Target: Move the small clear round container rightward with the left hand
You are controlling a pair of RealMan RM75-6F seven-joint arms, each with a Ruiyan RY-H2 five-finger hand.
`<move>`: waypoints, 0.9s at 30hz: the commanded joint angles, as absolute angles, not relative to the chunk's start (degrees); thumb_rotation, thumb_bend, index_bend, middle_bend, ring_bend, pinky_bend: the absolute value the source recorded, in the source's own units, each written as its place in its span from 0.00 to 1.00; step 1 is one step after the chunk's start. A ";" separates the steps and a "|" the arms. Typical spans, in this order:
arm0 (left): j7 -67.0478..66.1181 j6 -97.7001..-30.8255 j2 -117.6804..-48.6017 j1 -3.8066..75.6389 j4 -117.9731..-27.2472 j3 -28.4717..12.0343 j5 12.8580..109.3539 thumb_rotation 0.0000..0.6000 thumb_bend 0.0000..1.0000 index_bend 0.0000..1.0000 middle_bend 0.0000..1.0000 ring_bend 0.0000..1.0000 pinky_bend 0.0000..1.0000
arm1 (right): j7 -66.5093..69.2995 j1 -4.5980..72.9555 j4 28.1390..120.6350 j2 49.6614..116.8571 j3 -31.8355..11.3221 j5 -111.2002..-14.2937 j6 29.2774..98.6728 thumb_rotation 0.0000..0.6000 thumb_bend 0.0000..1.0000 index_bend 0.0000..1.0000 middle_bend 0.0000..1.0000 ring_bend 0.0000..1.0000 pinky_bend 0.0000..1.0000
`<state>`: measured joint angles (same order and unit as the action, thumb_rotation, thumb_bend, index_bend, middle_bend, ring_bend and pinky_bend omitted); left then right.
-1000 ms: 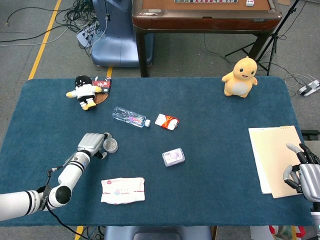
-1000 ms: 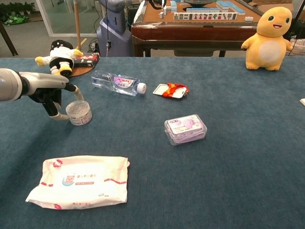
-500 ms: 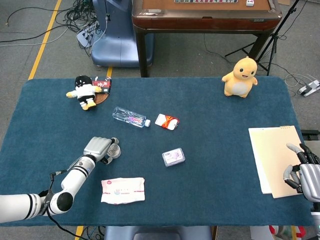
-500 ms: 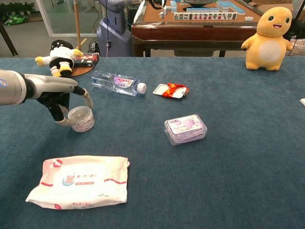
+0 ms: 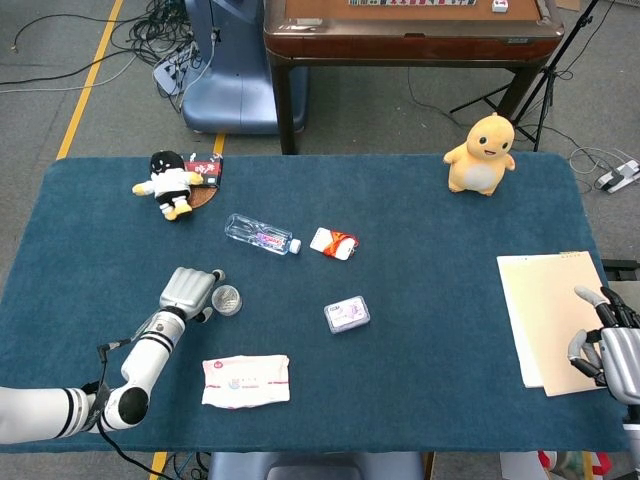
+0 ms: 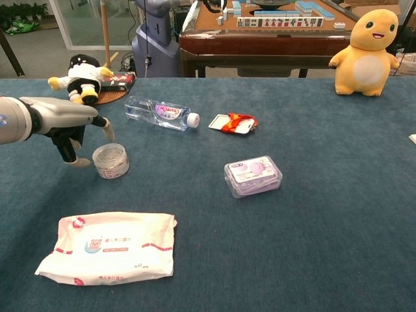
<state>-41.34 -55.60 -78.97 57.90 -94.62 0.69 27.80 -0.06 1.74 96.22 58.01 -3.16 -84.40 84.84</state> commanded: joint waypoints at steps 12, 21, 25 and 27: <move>-45.97 -57.50 -82.04 57.96 -89.25 0.81 27.65 1.00 0.30 0.19 1.00 1.00 1.00 | -0.43 1.88 96.25 58.11 -3.14 -84.26 84.48 1.00 0.08 0.23 0.19 0.07 0.23; -44.45 -58.78 -84.78 56.97 -87.65 -1.26 30.37 1.00 0.21 0.18 1.00 1.00 1.00 | 0.18 1.81 96.23 57.88 -3.22 -84.20 84.58 1.00 0.08 0.23 0.19 0.07 0.23; -44.32 -59.36 -86.07 56.69 -87.28 -1.99 31.37 1.00 0.21 0.18 1.00 1.00 1.00 | 0.36 1.71 96.24 57.81 -3.21 -84.31 84.79 1.00 0.08 0.23 0.19 0.07 0.23; -43.99 -59.68 -86.69 56.56 -87.03 -2.50 32.05 1.00 0.20 0.18 1.00 1.00 1.00 | 0.41 1.68 96.25 57.77 -3.22 -84.32 84.87 1.00 0.08 0.23 0.19 0.07 0.23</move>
<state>-44.13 -59.52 -86.48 56.64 -87.16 -2.31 31.84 0.42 1.68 96.25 57.77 -3.22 -84.32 84.87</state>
